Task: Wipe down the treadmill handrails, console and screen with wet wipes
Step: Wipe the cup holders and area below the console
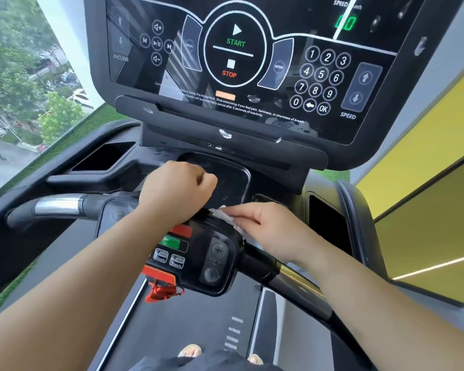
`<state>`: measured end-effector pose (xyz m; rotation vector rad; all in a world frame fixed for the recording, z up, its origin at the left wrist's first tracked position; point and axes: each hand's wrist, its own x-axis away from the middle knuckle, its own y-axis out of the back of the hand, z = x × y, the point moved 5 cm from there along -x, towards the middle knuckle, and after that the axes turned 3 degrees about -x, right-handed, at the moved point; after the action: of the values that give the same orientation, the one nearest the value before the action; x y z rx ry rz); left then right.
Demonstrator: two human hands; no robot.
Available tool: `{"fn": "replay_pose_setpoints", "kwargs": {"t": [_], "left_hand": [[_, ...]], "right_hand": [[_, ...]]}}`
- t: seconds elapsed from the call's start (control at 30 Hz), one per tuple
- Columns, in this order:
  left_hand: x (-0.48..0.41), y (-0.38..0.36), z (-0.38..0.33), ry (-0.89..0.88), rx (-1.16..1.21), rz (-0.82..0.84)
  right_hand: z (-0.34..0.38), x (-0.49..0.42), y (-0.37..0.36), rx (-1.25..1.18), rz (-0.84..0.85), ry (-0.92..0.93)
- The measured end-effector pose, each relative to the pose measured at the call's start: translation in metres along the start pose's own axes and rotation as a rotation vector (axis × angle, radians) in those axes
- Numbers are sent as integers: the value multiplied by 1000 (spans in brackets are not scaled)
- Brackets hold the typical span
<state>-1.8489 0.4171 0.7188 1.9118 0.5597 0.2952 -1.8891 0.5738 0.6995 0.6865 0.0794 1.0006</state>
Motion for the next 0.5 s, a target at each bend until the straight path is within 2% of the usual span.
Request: {"fn": "replay_pose_setpoints", "kwargs": {"t": [0.1, 0.3, 0.4, 0.43, 0.5], "left_hand": [[1, -2, -1, -11, -1, 36], [3, -7, -12, -26, 35, 177], [7, -15, -26, -87, 14, 237], [8, -21, -34, -128, -16, 262], [10, -35, -50, -203, -97, 342]], "right_hand": [[-3, 6, -1, -34, -64, 1], [-32, 30, 27, -351, -39, -83], [-71, 29, 49, -839, -269, -210], [-88, 27, 55, -888, -374, -245], [-117, 21, 63, -661, -545, -300]]}}
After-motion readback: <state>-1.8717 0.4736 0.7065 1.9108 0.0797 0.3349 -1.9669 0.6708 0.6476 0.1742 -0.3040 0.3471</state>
